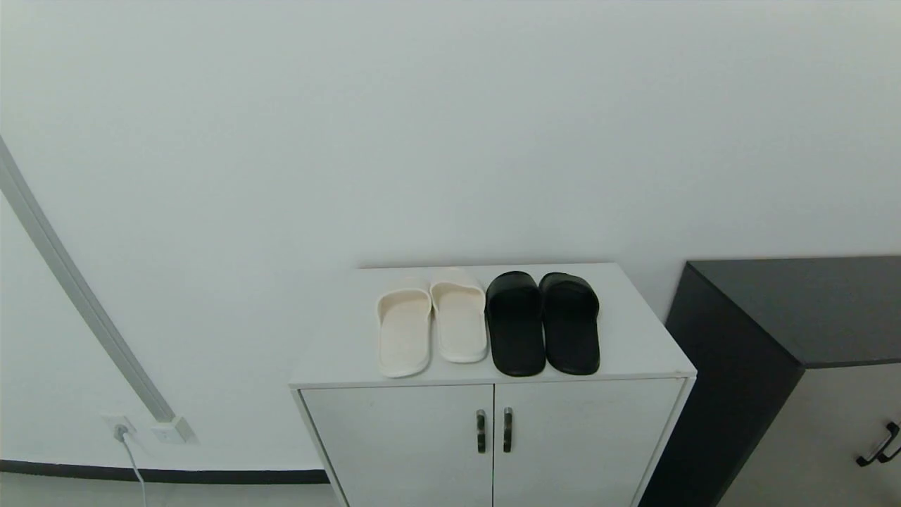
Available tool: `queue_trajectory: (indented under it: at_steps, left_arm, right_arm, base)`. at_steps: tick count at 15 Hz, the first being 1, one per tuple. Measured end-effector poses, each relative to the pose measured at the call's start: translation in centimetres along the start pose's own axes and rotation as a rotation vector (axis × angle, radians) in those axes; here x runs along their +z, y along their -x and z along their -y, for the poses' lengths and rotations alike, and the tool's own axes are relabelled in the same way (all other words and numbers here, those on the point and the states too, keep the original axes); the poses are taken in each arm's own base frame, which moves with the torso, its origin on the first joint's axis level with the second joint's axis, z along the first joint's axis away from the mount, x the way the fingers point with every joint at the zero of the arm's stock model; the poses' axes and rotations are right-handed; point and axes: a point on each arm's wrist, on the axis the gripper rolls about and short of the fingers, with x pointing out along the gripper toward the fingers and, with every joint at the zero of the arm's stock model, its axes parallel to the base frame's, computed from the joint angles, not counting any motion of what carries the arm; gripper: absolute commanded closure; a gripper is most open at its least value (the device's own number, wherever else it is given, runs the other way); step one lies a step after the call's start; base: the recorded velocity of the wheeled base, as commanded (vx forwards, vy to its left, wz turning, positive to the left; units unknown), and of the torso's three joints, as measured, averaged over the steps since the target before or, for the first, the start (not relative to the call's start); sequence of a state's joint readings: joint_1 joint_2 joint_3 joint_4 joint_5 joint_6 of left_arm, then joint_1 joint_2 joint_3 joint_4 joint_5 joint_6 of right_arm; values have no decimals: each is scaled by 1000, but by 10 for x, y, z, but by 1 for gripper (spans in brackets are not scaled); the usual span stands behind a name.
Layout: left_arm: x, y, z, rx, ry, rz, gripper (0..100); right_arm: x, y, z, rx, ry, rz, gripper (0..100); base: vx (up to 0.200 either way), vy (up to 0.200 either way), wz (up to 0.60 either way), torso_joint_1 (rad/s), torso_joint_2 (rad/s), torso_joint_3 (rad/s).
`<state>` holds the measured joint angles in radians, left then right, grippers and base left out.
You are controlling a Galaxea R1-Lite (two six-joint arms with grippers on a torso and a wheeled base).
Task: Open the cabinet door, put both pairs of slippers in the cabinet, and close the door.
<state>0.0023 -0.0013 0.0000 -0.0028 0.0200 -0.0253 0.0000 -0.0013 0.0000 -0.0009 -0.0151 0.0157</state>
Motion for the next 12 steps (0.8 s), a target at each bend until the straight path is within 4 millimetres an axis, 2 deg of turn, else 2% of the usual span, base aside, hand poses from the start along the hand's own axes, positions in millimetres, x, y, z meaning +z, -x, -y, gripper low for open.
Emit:
queue_trajectory:
  at_steps: [5,7,9,12]
  left_arm:
    - [0,0,0,2,2,0,100]
    - [0,0,0,4,2,0,100]
    - [0,0,0,5,3,0,100]
    - [0,0,0,3,2,0,100]
  right_arm:
    - [2,-1,0,-23,-9,-5,0]
    - [22,1,0,-20,-50,39,0]
    - [42,-2,-1,25,-55,0,0]
    - [63,-27,-4,127,-34,-146,0]
  base:
    - [0,0,0,0,0,0]
    - [0,0,0,0,0,0]
    - [0,0,0,0,0,0]
    - [0,0,0,0,0,0]
